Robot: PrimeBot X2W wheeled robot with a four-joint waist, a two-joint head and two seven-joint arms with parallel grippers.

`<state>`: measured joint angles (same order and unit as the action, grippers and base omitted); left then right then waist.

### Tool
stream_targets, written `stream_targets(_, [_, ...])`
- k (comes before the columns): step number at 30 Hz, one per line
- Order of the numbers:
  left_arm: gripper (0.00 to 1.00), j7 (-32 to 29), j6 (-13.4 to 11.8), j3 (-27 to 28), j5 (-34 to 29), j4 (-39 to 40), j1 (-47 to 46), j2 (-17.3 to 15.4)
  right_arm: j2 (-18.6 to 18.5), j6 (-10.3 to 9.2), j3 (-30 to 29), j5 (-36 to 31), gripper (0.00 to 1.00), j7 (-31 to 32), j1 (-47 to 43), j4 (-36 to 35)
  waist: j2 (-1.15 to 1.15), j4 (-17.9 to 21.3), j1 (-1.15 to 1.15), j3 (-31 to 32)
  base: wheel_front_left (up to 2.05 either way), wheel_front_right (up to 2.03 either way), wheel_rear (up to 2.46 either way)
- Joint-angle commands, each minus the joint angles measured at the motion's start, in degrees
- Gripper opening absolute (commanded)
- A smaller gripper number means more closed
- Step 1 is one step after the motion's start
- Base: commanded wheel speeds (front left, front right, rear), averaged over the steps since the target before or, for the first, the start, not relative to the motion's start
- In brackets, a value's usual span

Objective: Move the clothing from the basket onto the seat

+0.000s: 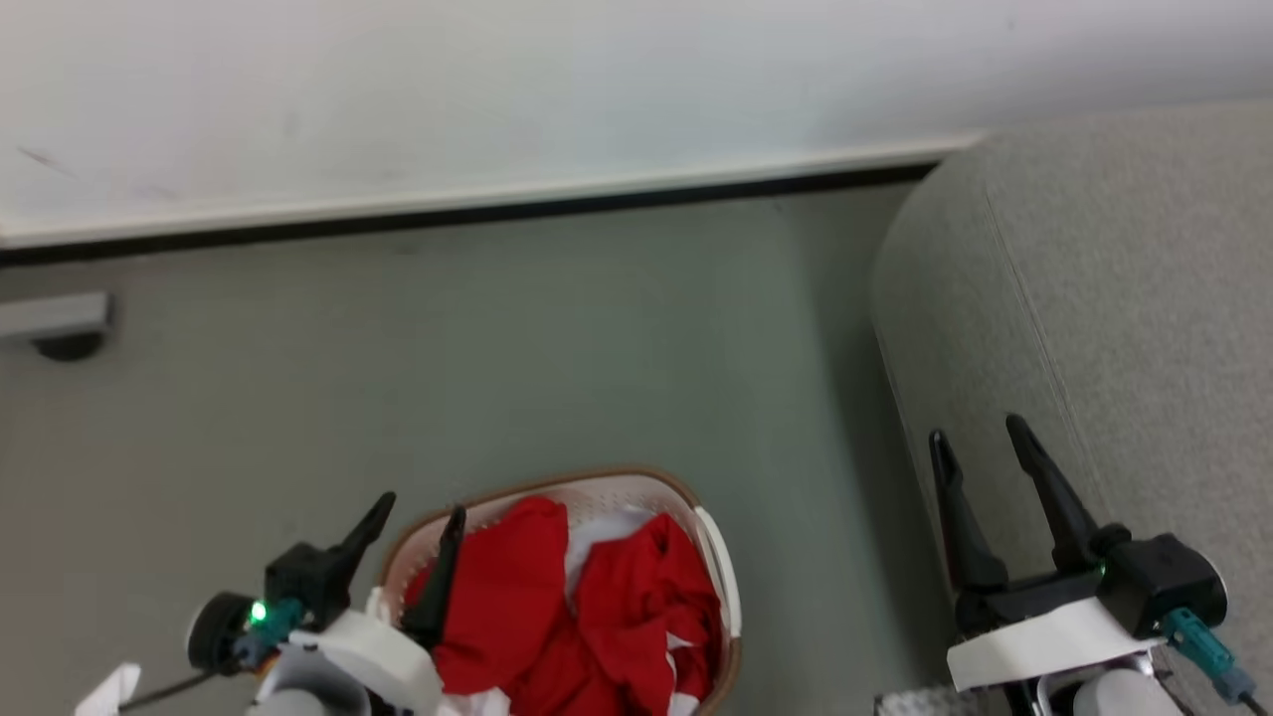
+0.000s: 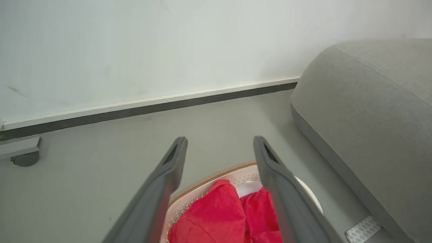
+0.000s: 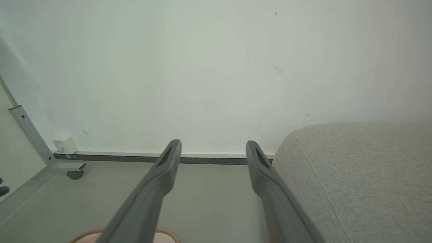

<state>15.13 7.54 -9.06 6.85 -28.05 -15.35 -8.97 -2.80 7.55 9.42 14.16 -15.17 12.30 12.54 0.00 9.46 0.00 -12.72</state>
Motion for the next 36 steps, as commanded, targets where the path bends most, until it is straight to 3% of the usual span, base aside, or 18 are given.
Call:
stream_targets(1, [1.00, 0.0, -0.1, -1.5, 0.6, -2.0, -2.1, -1.8, -0.2, -0.12, 0.2, 0.7, 1.00, 0.0, 1.5, -0.9, 0.00, 3.0, 0.00, -4.3, 0.00, 0.00, 0.00])
stream_targets(8, [1.00, 0.0, -0.1, -12.2, 3.5, -13.0, -10.8, -7.5, -0.2, -0.12, -1.2, 1.5, 1.00, 0.0, 5.7, -4.5, 0.00, 6.2, 0.00, -11.8, 0.00, 0.00, 0.00])
stream_targets(17, [1.00, -1.2, -0.1, -26.1, 8.0, -25.1, -19.4, -10.1, -0.1, -0.12, -1.9, 3.7, 1.00, 0.0, 8.0, -8.5, 0.00, 8.7, 0.00, -18.4, 0.00, 0.00, 0.00])
stream_targets(27, [1.00, -7.1, -0.1, -42.6, 13.2, -33.1, -28.5, -13.4, -0.1, -0.12, -0.5, 6.2, 1.00, 0.0, 8.6, -12.2, 0.00, 11.7, 0.00, -25.9, 0.00, 0.00, 0.00])
stream_targets(36, [1.00, -16.7, -0.1, -52.6, 14.3, -39.4, -35.6, -15.6, -0.1, -0.12, 1.4, 8.4, 1.00, 0.0, 8.1, -13.5, 0.00, 14.2, 0.00, -31.4, 0.00, 0.00, 0.00])
